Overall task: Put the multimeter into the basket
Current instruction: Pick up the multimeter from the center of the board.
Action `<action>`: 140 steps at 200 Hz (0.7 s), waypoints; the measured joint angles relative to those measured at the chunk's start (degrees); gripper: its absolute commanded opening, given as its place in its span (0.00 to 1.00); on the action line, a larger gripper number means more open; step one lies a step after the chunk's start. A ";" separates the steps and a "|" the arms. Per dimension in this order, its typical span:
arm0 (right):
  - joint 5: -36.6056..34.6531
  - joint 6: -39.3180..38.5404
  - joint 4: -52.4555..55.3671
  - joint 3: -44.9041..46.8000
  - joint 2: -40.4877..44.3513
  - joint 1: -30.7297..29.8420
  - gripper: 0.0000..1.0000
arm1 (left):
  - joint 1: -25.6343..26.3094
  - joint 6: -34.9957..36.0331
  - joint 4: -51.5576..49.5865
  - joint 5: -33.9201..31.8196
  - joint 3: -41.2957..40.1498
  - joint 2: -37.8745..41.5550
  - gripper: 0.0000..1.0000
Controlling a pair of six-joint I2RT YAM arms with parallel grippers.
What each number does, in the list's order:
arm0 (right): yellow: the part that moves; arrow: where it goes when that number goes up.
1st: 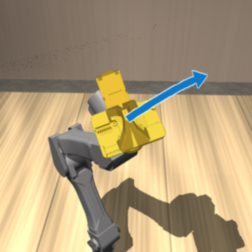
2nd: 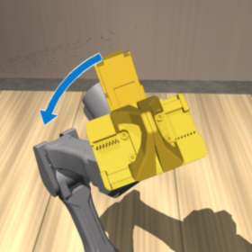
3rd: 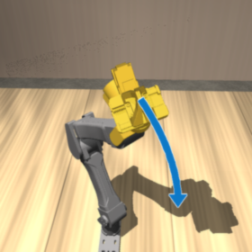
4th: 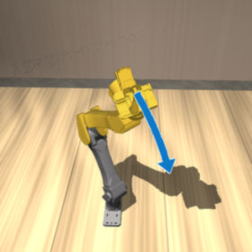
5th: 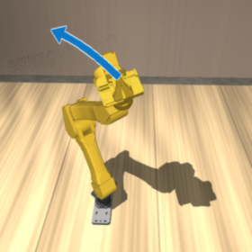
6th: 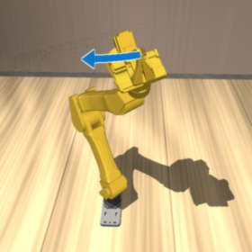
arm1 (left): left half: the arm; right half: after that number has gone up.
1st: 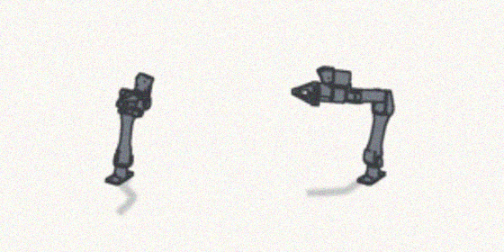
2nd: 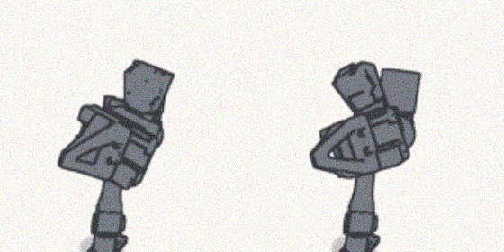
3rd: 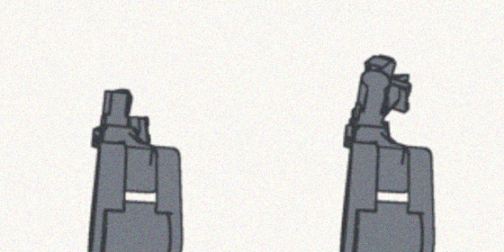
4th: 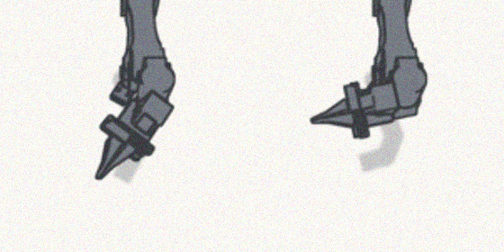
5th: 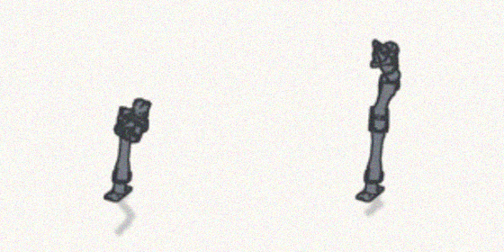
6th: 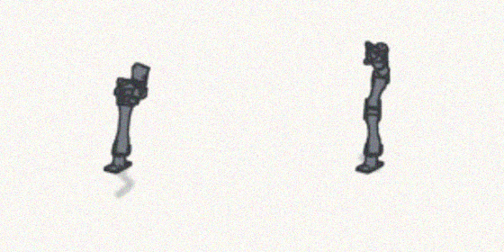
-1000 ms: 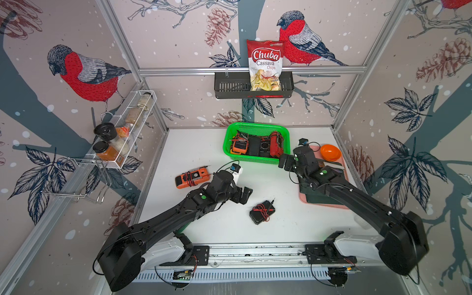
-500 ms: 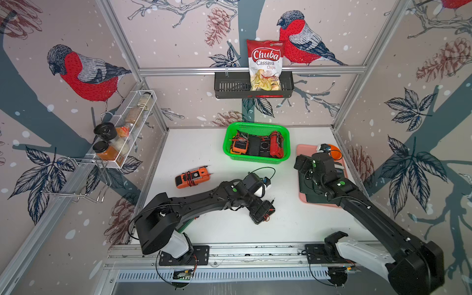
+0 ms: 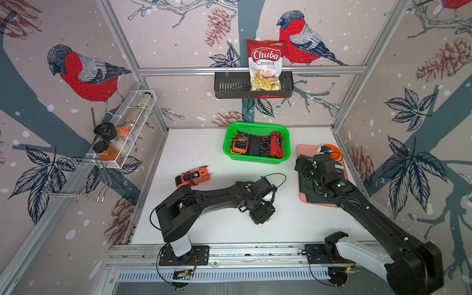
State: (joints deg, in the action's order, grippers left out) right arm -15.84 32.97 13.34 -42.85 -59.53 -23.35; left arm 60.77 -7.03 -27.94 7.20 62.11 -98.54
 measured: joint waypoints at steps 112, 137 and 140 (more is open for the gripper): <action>1.53 0.00 -2.21 1.57 0.13 1.07 1.00 | 0.98 -2.49 -1.03 -10.08 0.94 -3.96 0.47; 1.53 0.02 -2.23 1.62 0.13 1.18 1.00 | 1.01 -3.65 -1.03 -12.07 0.92 -3.43 0.28; 1.53 0.00 -2.23 1.62 0.13 1.18 1.00 | 1.01 -3.67 -1.03 -12.35 0.92 -3.23 0.26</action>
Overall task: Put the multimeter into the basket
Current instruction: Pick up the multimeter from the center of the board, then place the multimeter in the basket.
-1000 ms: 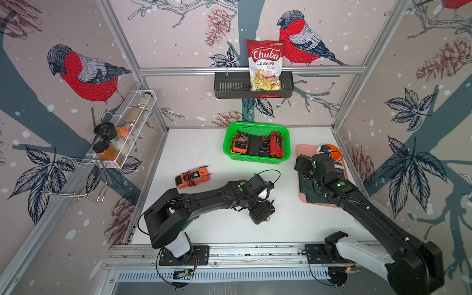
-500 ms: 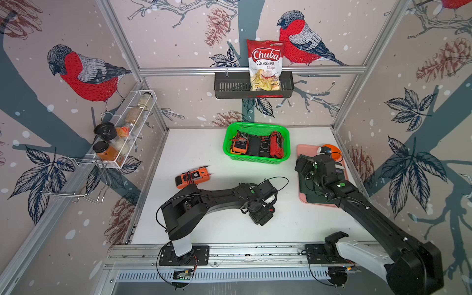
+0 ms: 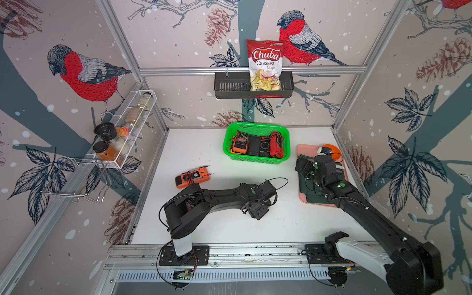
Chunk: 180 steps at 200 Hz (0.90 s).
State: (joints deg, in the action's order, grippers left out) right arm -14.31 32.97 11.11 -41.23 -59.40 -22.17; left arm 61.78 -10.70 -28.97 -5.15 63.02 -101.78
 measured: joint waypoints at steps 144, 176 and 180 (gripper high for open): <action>-6.19 2.99 1.22 -3.72 -5.64 1.49 1.00 | -12.33 -10.05 11.34 -13.14 11.89 8.02 0.13; -5.99 3.13 1.07 -4.11 -6.51 2.62 1.00 | -15.21 -10.45 14.10 -14.58 20.00 0.98 0.13; -5.81 3.13 1.03 -4.22 -6.71 2.73 1.00 | -15.43 -10.45 14.34 -14.58 20.98 0.11 0.13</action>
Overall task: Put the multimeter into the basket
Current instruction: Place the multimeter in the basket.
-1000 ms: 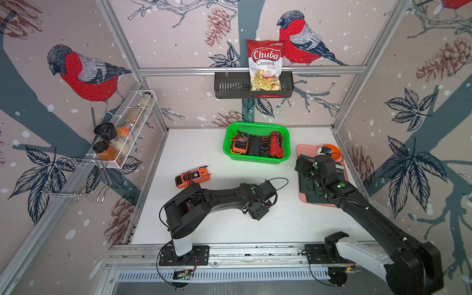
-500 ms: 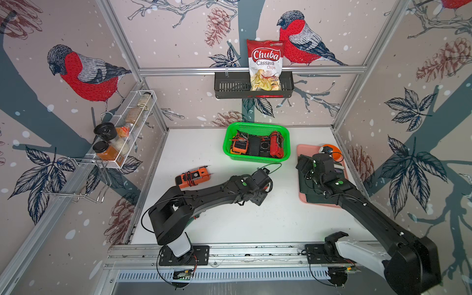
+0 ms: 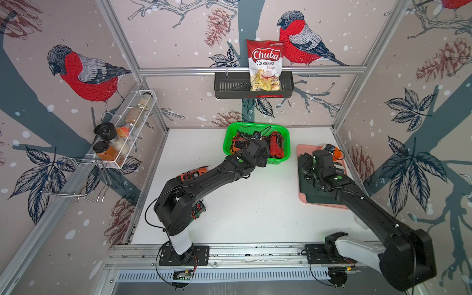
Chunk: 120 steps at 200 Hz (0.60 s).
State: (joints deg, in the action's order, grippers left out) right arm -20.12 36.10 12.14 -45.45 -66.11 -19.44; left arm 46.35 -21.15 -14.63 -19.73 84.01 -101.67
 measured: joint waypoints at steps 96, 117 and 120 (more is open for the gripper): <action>2.25 -0.24 -0.17 -1.09 -1.36 0.33 1.00 | -2.86 -2.84 -0.79 -1.18 24.46 -21.84 0.19; 2.23 -0.31 -0.17 -1.14 -1.36 0.33 1.00 | -2.86 -3.06 -1.46 0.20 26.99 -25.22 0.20; 2.23 -0.33 -0.17 -1.14 -1.36 0.33 1.00 | -2.86 -3.10 -1.57 0.33 27.36 -25.68 0.20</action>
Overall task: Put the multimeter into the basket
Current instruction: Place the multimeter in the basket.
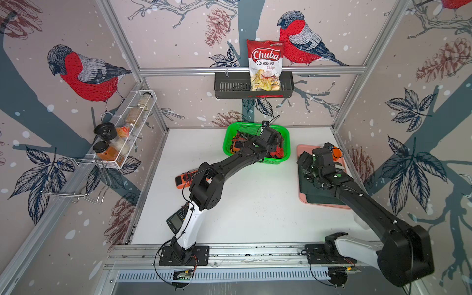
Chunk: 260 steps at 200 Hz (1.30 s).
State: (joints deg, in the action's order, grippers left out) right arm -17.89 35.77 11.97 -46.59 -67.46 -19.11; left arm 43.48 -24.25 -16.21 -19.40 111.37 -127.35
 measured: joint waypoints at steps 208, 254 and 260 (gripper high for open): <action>3.15 -0.13 -1.20 0.15 -2.64 -0.31 1.00 | -2.93 -2.67 -1.09 7.45 5.18 -8.70 0.98; 3.37 -1.16 -1.57 0.15 -2.67 -0.59 1.00 | -2.93 -2.38 -1.20 7.82 1.79 -3.48 0.98; 3.39 -1.16 -1.62 0.13 -2.67 -0.63 1.00 | -2.93 -2.34 -1.07 7.80 1.31 -2.71 0.96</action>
State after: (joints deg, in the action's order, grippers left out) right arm -14.50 34.61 10.35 -46.46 -70.13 -19.75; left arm 40.56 -26.59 -17.28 -11.60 112.68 -130.06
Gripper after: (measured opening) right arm 0.997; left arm 0.982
